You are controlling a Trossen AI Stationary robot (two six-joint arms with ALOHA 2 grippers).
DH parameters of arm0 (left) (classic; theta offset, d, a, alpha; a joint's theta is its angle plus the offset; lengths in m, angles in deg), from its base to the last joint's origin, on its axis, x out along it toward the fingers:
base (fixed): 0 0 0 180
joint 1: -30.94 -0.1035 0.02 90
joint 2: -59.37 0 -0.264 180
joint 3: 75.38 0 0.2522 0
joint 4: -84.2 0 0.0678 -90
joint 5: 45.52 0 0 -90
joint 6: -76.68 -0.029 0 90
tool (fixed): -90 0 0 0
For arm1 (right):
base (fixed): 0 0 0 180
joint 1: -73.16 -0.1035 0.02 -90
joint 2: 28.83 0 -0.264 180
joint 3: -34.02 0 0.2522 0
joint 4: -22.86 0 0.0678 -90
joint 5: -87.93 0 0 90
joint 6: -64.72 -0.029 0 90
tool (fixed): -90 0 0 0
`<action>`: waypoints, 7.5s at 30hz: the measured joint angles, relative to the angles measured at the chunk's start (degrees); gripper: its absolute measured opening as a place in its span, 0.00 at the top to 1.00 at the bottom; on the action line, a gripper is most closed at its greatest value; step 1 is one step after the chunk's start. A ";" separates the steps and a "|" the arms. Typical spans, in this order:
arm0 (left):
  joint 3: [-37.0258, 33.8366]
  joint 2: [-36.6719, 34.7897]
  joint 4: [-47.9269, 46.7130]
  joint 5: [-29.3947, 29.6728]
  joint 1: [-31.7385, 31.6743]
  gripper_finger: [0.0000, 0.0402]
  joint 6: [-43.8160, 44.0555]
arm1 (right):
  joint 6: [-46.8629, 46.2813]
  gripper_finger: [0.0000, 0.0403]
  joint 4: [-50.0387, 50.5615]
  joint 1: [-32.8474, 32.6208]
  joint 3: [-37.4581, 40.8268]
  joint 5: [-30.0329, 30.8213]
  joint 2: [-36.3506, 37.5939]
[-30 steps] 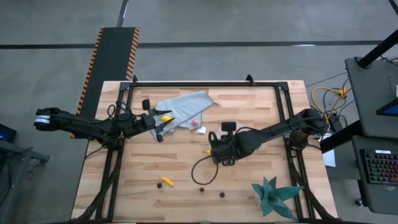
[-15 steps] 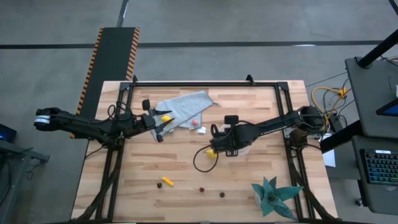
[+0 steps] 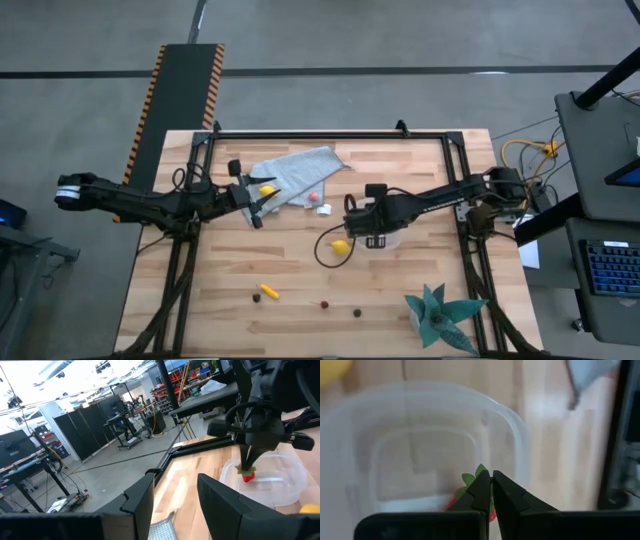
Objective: Pick and placing Produce into tupperware
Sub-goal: Put the strawberry into the transparent container, then put the blackberry into the transparent container
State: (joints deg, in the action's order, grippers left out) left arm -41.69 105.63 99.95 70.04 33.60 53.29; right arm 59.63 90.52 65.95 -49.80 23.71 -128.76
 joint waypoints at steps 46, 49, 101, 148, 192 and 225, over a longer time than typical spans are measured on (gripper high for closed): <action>-0.07 -0.01 -0.02 0.00 -0.01 0.66 0.04 | 2.28 0.92 -7.79 3.13 5.63 -3.68 0.08; -0.09 0.00 -0.02 0.00 0.00 0.66 0.04 | 2.04 0.89 -7.79 3.13 5.63 -3.68 0.08; -0.20 -0.02 0.00 0.00 -0.02 0.66 0.20 | 2.36 0.83 -23.41 -13.71 1.19 -18.23 27.46; -0.50 -0.02 -0.05 0.00 0.00 0.66 0.42 | -21.86 0.40 34.98 -21.91 -63.57 -25.88 -25.61; -0.35 -0.02 0.03 0.00 -0.02 0.66 0.46 | -34.03 0.42 30.64 -26.98 -60.27 -21.89 -41.32; -0.35 0.00 0.03 -0.01 -0.01 0.66 0.46 | -36.26 0.42 23.04 -27.79 -51.93 -24.88 -41.18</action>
State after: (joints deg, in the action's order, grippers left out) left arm -42.04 105.63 99.98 70.03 33.59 53.75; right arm 23.37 113.56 38.15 -101.72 -1.17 -169.95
